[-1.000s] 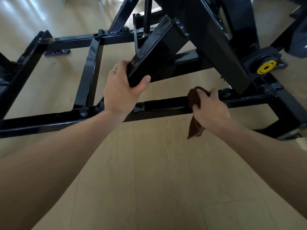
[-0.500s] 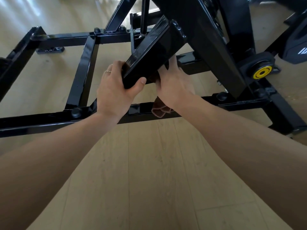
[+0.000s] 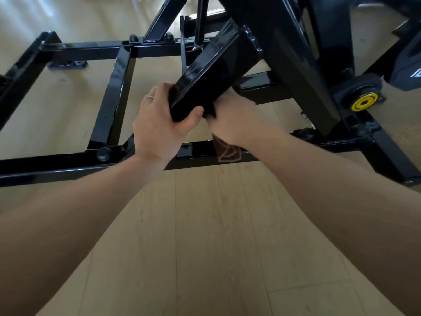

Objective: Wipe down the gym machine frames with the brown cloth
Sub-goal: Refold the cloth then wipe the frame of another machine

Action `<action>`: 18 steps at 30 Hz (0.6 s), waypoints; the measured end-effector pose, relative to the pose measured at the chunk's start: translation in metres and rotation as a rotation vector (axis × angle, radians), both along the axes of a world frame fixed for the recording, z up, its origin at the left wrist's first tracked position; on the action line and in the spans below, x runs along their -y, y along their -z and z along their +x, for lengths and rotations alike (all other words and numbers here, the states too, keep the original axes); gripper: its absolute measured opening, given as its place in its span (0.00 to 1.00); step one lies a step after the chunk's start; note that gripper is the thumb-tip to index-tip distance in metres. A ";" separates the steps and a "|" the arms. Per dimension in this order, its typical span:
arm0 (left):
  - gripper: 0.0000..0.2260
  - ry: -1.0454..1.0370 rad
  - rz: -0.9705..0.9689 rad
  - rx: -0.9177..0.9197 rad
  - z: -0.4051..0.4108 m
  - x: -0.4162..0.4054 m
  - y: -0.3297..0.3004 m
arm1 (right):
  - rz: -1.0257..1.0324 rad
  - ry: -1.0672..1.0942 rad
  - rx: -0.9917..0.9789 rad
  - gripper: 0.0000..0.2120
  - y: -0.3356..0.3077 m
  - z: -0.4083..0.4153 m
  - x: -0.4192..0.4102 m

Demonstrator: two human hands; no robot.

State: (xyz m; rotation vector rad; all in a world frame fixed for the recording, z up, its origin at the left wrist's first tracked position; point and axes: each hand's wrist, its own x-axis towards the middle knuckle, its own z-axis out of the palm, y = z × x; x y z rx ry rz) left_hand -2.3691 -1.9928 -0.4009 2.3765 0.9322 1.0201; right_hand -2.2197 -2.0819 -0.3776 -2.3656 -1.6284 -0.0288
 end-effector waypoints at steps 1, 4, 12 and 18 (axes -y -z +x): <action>0.32 0.003 0.001 0.003 0.000 0.000 0.000 | -0.015 -0.007 -0.012 0.22 -0.001 -0.004 -0.003; 0.33 0.010 0.001 0.003 0.000 0.000 0.000 | 0.023 0.074 -0.042 0.23 -0.001 -0.006 -0.004; 0.28 0.048 -0.044 -0.033 -0.004 -0.001 -0.004 | -0.047 0.492 0.173 0.35 -0.003 0.035 0.023; 0.28 0.099 -0.075 -0.062 -0.006 -0.001 -0.008 | 0.018 0.096 -0.006 0.27 0.005 -0.009 0.003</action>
